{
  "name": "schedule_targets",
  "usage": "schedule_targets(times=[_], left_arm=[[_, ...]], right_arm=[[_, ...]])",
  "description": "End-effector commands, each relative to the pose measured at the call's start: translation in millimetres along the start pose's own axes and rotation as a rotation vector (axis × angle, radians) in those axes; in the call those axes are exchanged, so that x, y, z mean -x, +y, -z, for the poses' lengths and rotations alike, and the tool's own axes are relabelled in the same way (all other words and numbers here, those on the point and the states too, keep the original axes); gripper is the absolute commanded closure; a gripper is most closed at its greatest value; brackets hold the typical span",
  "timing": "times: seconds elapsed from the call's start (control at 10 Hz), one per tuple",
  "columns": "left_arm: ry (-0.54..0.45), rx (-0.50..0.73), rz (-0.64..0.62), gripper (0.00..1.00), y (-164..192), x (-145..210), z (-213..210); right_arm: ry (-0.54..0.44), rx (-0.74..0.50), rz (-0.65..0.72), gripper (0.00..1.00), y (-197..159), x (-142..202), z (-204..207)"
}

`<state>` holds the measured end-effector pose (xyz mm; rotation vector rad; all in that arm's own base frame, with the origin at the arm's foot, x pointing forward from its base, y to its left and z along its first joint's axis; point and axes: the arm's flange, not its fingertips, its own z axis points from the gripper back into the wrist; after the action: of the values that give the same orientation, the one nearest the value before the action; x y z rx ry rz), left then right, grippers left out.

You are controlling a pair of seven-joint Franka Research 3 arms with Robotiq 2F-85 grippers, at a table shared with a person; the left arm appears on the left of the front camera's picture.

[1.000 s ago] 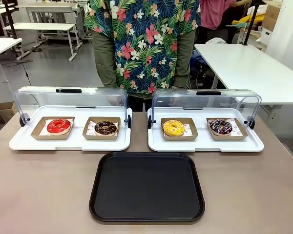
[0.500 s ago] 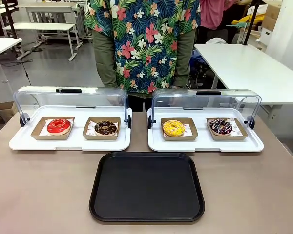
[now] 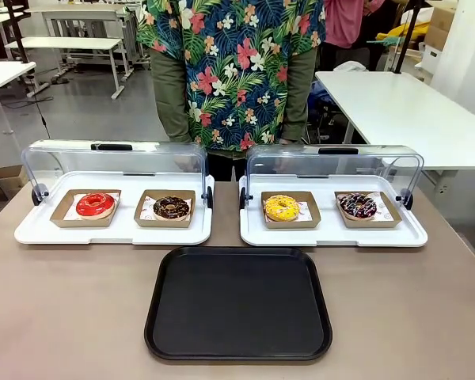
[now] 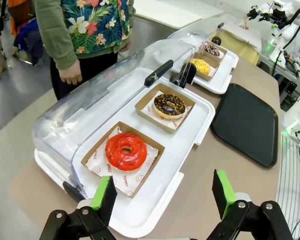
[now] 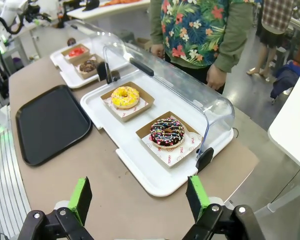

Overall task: Move the second donut from the left to the tray.
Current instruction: Pick up the Paper togo box containing the Donut indicated by the person and place it on the Handle tray.

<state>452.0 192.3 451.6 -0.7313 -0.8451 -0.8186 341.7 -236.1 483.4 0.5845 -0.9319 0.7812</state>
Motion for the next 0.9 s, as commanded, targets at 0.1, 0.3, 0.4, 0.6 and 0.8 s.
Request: schedule_targets(times=[0.1, 0.3, 0.4, 0.6, 0.8], left_arm=[[0.002, 0.001, -0.007, 0.00, 1.1, -1.9, -0.3], [0.002, 0.001, -0.007, 0.00, 1.1, -1.9, -0.3], [0.002, 0.001, -0.007, 0.00, 1.1, -1.9, -0.3], [0.002, 0.001, -0.007, 0.00, 1.1, -1.9, -0.3], [0.002, 0.001, -0.007, 0.00, 1.1, -1.9, -0.3]], right_arm=[[-0.032, 0.004, -0.031, 0.00, -4.3, -2.3, -0.8], [-0.032, 0.004, -0.031, 0.00, -4.3, -2.3, -0.8], [-0.032, 0.004, -0.031, 0.00, -4.3, -2.3, -0.8], [-0.032, 0.004, -0.031, 0.00, -4.3, -2.3, -0.8], [-0.032, 0.004, -0.031, 0.00, -4.3, -2.3, -0.8]])
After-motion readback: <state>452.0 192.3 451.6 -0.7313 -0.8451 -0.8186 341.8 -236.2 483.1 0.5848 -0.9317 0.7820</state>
